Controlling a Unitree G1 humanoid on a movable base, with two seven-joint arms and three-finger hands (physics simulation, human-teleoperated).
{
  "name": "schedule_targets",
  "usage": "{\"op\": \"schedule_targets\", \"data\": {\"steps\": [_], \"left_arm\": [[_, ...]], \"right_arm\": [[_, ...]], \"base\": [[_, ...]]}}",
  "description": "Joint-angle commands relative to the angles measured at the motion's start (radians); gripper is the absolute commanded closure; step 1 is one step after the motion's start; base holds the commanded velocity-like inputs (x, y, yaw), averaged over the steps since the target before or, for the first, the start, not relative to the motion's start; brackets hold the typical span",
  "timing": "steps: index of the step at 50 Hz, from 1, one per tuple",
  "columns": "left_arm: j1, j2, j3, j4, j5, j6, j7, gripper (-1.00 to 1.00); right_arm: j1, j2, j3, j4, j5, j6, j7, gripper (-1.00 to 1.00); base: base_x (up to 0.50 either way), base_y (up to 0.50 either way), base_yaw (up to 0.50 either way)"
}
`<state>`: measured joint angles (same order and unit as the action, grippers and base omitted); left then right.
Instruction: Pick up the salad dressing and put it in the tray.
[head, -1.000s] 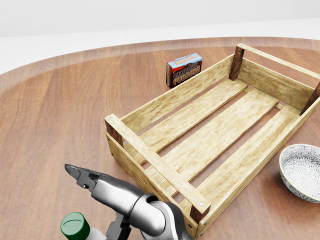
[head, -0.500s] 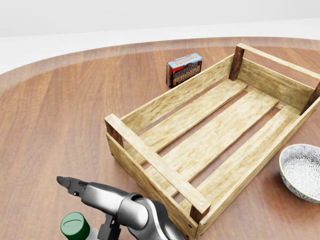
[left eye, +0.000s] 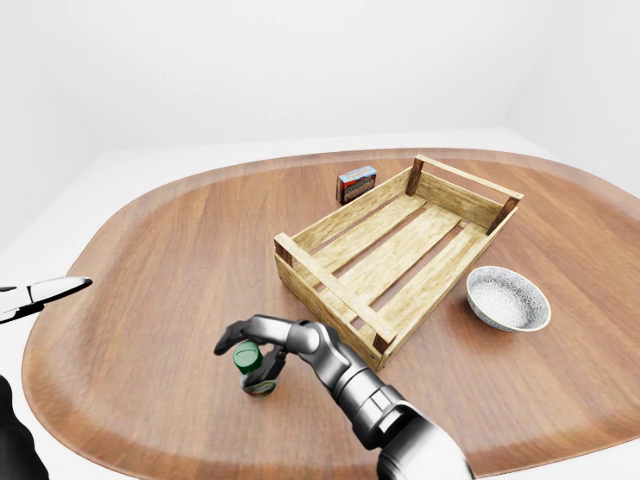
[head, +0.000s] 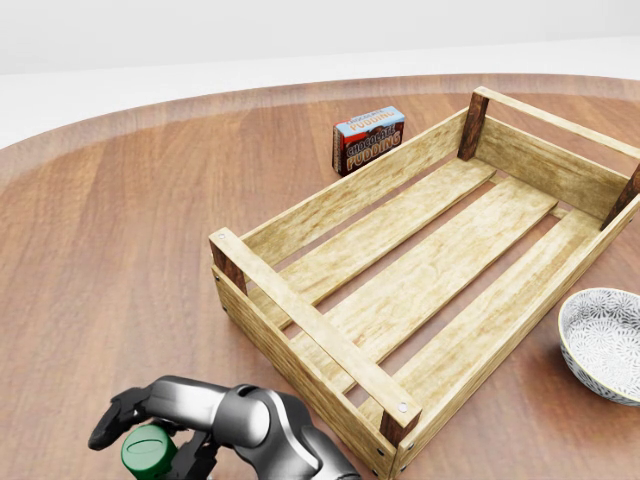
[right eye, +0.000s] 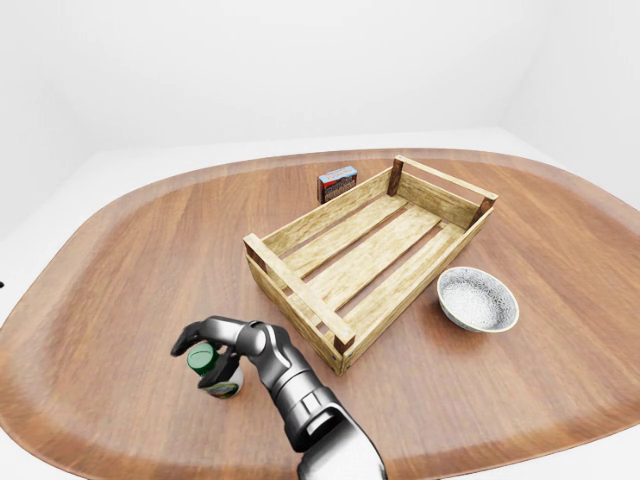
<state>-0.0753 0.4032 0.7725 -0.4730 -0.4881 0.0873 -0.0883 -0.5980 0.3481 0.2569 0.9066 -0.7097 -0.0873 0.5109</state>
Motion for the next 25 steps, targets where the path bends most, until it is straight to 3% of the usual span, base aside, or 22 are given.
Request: {"op": "schedule_targets", "data": {"steps": [1,18,25], "left_arm": [[0.001,-0.002,0.0,0.002,-0.001,0.0,-0.002,-1.0],[0.002,-0.012,-0.014,0.0,0.012,0.0,-0.003,-1.0],[0.003,-0.018,-0.022,-0.004,0.019,0.0,-0.004,-1.0]], "right_arm": [[-0.053,0.001,-0.032,0.092,0.017,0.0,0.003,1.0],[0.012,-0.029,-0.011,0.012,-0.014,0.0,0.01,1.0],[0.033,-0.011,-0.002,-0.059,0.0,0.0,0.023,1.0]], "base": [[0.0,0.0,0.0],[0.0,0.0,0.0],[0.0,0.0,0.0]]}}
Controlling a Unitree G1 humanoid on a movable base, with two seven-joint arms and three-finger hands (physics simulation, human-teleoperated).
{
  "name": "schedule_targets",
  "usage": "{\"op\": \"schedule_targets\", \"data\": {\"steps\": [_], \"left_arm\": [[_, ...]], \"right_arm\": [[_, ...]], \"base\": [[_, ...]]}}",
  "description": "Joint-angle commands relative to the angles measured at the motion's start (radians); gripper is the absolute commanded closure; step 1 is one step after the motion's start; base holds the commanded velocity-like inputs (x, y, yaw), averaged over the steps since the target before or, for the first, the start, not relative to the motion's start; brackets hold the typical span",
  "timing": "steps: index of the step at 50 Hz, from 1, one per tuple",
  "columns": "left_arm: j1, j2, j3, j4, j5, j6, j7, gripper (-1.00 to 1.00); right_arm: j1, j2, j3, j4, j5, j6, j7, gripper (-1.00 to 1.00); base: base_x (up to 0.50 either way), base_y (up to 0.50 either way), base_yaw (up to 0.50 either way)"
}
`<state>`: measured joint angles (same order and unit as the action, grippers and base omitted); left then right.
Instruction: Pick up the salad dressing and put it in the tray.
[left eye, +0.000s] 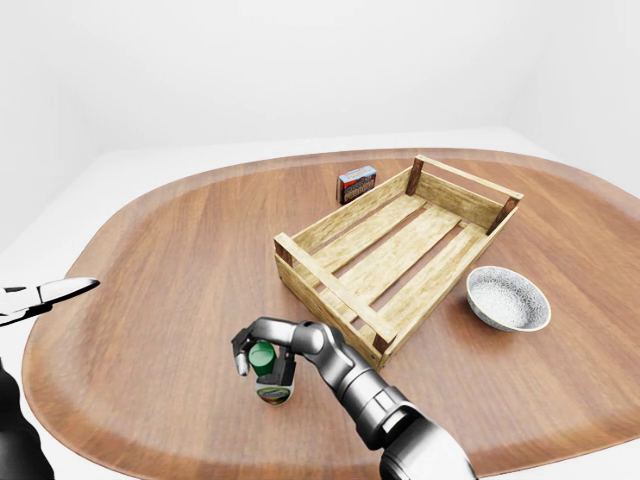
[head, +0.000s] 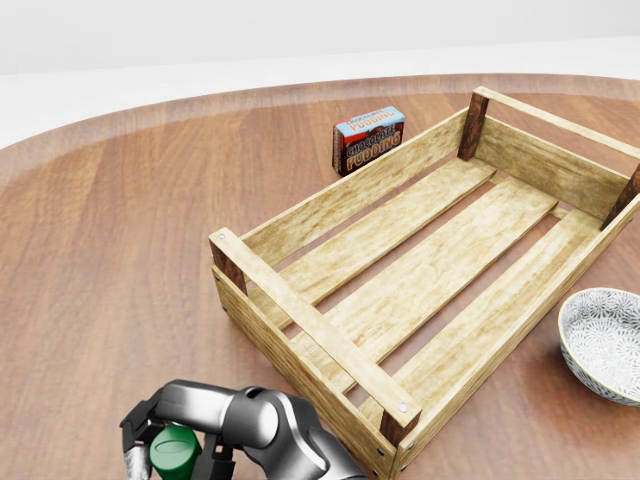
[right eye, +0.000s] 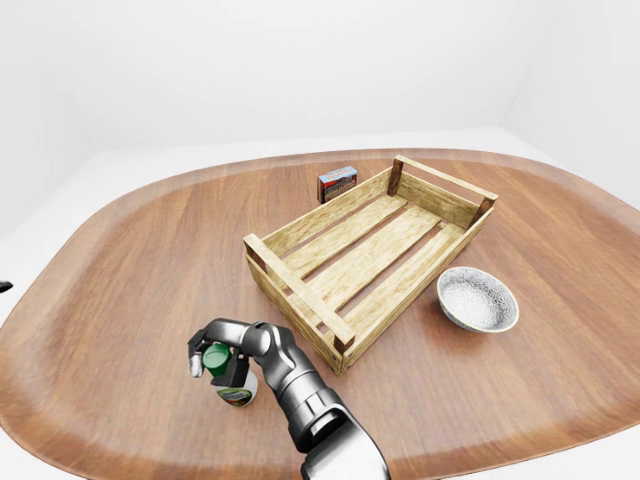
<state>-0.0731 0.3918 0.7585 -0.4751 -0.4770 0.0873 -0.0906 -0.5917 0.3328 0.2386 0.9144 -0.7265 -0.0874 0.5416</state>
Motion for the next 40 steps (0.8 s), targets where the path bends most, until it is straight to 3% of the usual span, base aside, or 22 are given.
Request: {"op": "schedule_targets", "data": {"steps": [1,2,9,16,27,40], "left_arm": [[0.001,-0.007,-0.008,-0.002,0.009,0.0,-0.003,-1.0],[0.001,-0.007,-0.008,-0.002,0.009,0.0,-0.003,-1.0],[0.0,-0.008,-0.01,-0.001,0.011,0.0,-0.005,-1.0],[0.0,-0.007,-0.01,-0.001,0.009,0.0,-0.005,-1.0],[-0.001,-0.009,-0.012,-0.001,0.01,0.0,-0.008,-1.0],[-0.002,-0.009,-0.015,-0.007,0.009,0.0,-0.005,-1.0]], "right_arm": [[0.037,0.011,0.022,-0.103,0.021,0.0,0.005,1.0],[0.049,0.016,0.028,-0.172,0.031,0.0,0.029,1.0],[0.074,0.016,0.072,-0.371,0.064,0.11,0.104,1.0],[0.079,0.016,0.095,-0.481,0.088,0.175,0.136,1.0],[-0.005,0.016,0.061,-0.579,0.129,0.175,0.157,1.0],[-0.287,0.016,-0.037,-0.696,0.222,0.175,0.157,1.0]], "base": [[0.0,0.0,0.0],[0.0,0.0,0.0],[0.0,0.0,0.0],[0.0,0.0,0.0],[0.0,0.0,0.0],[0.0,0.0,0.0]]}}
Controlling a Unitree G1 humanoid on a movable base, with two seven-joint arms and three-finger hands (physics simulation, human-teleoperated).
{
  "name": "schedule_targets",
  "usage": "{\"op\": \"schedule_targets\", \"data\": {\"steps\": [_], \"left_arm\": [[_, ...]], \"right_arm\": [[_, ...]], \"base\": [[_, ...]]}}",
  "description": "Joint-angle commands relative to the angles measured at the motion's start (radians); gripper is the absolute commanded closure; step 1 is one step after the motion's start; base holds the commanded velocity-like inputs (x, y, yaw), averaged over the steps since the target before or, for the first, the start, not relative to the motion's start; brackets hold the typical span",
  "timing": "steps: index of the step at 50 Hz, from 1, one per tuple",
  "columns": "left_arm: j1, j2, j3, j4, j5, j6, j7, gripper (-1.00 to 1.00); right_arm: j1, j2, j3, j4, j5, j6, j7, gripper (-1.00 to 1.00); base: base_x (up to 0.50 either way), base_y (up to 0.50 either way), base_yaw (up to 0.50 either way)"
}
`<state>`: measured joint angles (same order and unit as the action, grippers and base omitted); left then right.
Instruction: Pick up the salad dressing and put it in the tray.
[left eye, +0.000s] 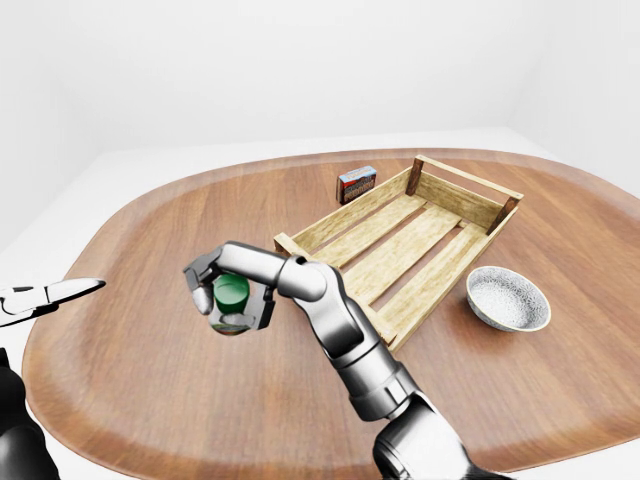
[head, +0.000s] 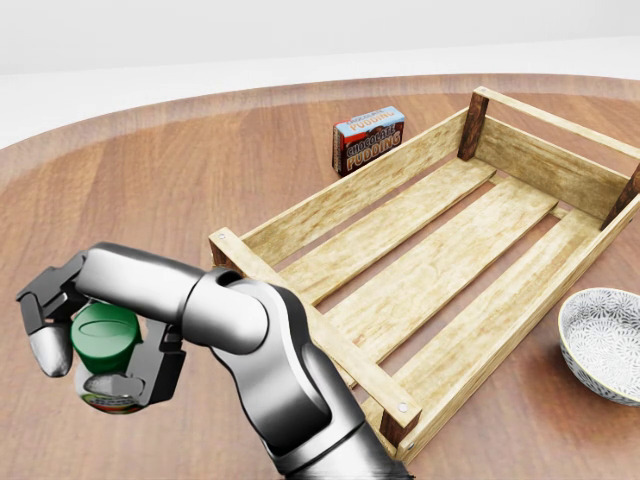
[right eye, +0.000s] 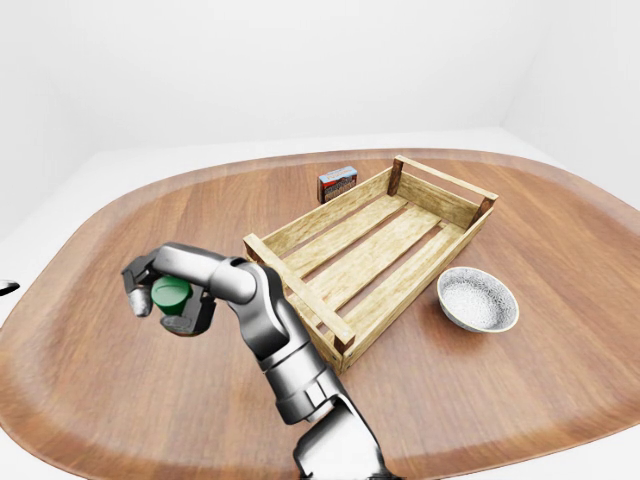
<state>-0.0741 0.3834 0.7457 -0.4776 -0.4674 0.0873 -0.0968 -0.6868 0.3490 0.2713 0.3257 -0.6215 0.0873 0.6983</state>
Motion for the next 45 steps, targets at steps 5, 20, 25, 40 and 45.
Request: {"op": "schedule_targets", "data": {"steps": [5,20,25,40,45], "left_arm": [[-0.002,0.0,-0.002,-0.003,-0.002,0.0,0.002,-1.0],[-0.001,-0.004,-0.008,-0.006,0.001,0.0,0.001,-1.0],[-0.001,-0.003,-0.006,-0.014,-0.001,0.0,0.003,-1.0],[0.0,-0.008,-0.012,-0.003,0.008,0.0,-0.003,-1.0],[-0.001,-0.007,-0.012,-0.004,0.008,0.0,-0.003,-1.0]], "right_arm": [[-0.327,-0.025,-0.099,-0.167,0.154,0.0,0.0,1.0],[-0.607,-0.279,-0.219,-0.043,0.299,0.0,0.0,1.0],[-0.607,-0.364,-0.248,0.004,0.329,0.0,0.0,1.0],[-0.507,-0.435,-0.264,0.013,0.34,0.0,-0.021,1.0],[-0.438,-0.472,-0.285,-0.03,0.353,0.0,-0.043,1.0]], "base": [[0.0,0.0,0.0],[0.0,0.0,0.0],[0.0,0.0,0.0],[0.0,0.0,0.0],[0.0,0.0,0.0]]}}
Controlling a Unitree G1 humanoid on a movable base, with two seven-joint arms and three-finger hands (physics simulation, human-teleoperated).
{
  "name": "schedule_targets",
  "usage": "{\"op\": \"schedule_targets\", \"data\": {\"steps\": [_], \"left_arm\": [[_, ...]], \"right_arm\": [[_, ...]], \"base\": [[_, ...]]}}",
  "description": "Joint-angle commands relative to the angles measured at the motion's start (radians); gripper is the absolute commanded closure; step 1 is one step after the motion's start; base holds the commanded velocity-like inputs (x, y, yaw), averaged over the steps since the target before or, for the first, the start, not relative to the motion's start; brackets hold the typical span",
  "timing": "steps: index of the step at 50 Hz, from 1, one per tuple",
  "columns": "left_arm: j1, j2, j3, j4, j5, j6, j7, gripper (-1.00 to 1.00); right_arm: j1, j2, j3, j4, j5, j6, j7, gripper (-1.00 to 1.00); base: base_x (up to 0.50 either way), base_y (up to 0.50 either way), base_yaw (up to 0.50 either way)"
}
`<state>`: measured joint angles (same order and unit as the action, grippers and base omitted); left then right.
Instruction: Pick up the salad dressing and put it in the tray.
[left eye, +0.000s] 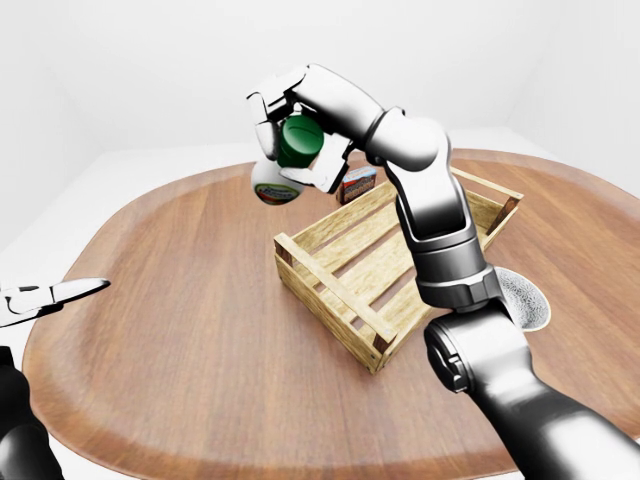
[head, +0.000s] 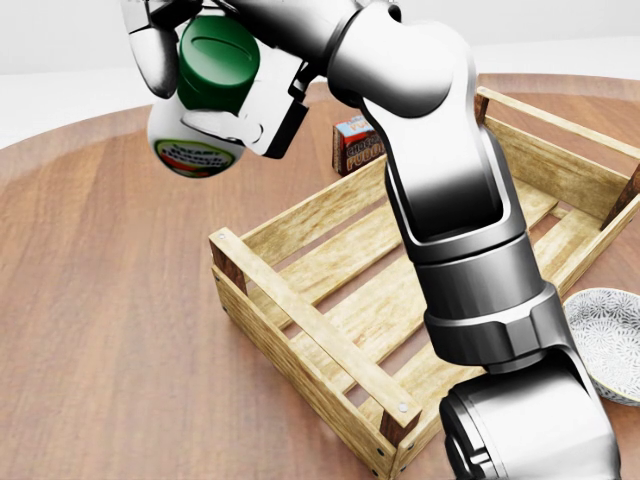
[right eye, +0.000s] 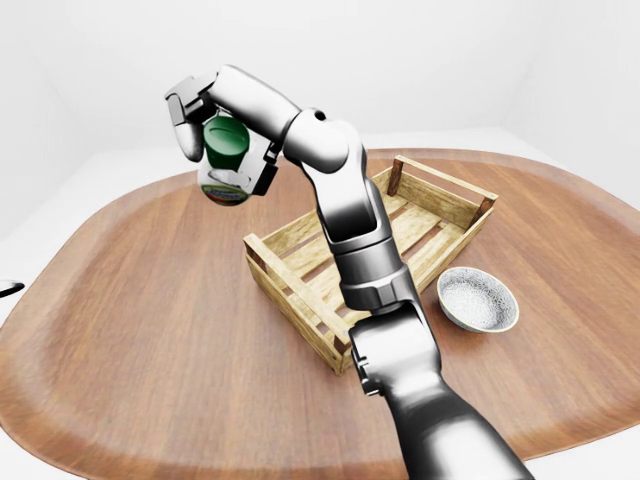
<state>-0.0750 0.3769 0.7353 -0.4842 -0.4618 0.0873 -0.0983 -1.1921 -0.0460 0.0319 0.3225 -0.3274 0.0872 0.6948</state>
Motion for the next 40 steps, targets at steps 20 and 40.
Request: {"op": "schedule_targets", "data": {"steps": [20,40], "left_arm": [[0.0,-0.007,-0.009,-0.008,0.012,0.0,-0.003,-1.0],[0.0,-0.007,-0.009,-0.005,0.014,0.0,-0.005,-1.0]], "right_arm": [[0.214,-0.287,-0.209,0.344,0.359,0.0,-0.522,1.0],[0.199,-0.329,-0.199,0.711,0.406,0.0,-0.51,1.0]], "base": [[0.0,0.0,0.0],[0.0,0.0,0.0]]}}
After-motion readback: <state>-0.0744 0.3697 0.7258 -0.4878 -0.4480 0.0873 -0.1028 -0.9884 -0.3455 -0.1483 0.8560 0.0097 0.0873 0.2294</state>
